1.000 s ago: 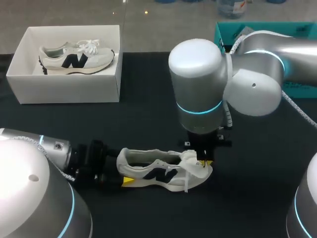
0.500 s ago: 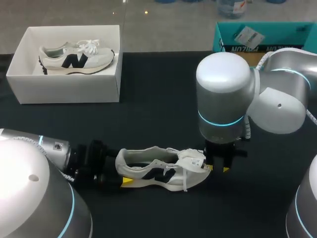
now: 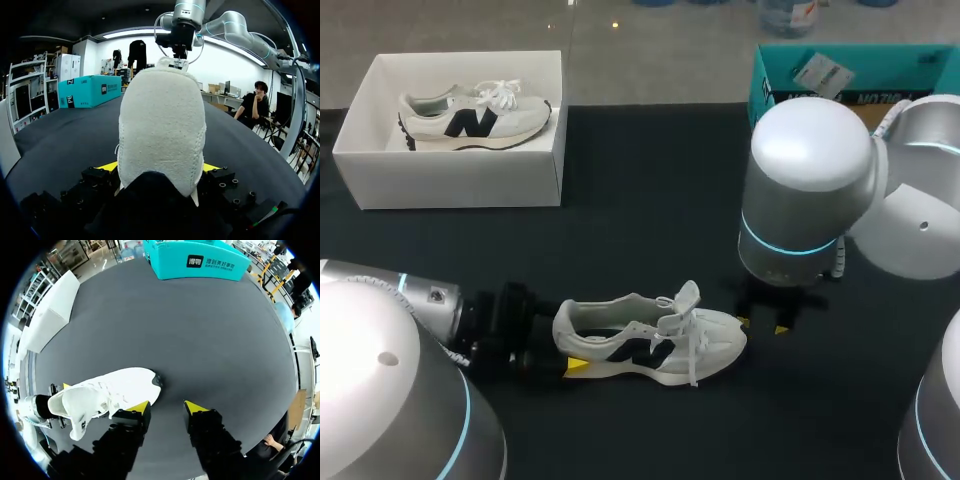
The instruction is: Take the shoe out of the shoebox, open the shoe tongue, remove and reinsert the insole, then place the shoe into the shoebox
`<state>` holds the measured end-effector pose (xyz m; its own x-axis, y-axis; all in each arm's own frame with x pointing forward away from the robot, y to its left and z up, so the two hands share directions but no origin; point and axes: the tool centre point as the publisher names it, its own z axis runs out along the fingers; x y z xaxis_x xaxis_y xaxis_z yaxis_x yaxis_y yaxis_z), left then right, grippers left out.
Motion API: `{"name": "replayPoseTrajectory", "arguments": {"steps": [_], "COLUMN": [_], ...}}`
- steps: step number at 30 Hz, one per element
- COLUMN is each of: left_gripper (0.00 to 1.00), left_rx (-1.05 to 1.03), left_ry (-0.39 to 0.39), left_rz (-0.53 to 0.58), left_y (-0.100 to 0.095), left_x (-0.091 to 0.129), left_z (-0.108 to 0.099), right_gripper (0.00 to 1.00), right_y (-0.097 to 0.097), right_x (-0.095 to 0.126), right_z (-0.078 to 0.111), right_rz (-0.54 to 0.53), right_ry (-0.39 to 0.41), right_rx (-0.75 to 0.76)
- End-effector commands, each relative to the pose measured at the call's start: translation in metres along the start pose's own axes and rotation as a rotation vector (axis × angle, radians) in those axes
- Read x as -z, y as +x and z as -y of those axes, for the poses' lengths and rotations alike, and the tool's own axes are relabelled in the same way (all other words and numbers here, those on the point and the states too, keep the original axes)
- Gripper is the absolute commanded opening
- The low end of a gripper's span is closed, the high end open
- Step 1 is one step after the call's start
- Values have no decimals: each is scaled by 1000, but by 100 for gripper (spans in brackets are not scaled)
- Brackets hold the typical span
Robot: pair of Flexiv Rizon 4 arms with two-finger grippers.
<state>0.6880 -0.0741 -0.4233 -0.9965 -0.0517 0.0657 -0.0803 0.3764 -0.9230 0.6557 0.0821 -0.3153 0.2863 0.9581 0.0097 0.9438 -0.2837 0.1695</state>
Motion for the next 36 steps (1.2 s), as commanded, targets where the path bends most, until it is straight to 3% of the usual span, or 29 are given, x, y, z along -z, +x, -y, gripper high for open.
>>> {"name": "replayPoseTrajectory", "arguments": {"steps": [1,2,3,5,9,14,17,18,32,36], "left_gripper": [0,0,0,0,0,0,0,0,0,0], "left_rx": [0,0,0,0,0,0,0,0,0,0], "left_ry": [-1,-1,-1,-1,-1,-1,-1,-1,-1,-1], "left_rz": [1,1,1,1,1,1,1,1,1,1], "left_y": [0,0,0,0,0,0,0,0,0,0], "left_x": [1,1,1,1,1,1,1,1,1,1], "left_z": [-1,-1,-1,-1,-1,-1,-1,-1,-1,-1], "right_gripper": [45,50,61,100,100,100,100,100,100,100], "right_y": [8,12,18,30,54,87,108,115,115,143], "right_x": [20,25,32,43,64,78,80,78,78,74], "right_z": [2,-1,-4,-11,-19,-24,-27,-29,-29,-31], "right_rz": [-68,-99,-160,-225,-289,-366,-386,-356,-356,-358], "right_ry": [-52,-58,-66,-61,-82,-40,2,14,14,7], "right_rx": [17,71,153,320,556,876,995,958,958,1377]}}
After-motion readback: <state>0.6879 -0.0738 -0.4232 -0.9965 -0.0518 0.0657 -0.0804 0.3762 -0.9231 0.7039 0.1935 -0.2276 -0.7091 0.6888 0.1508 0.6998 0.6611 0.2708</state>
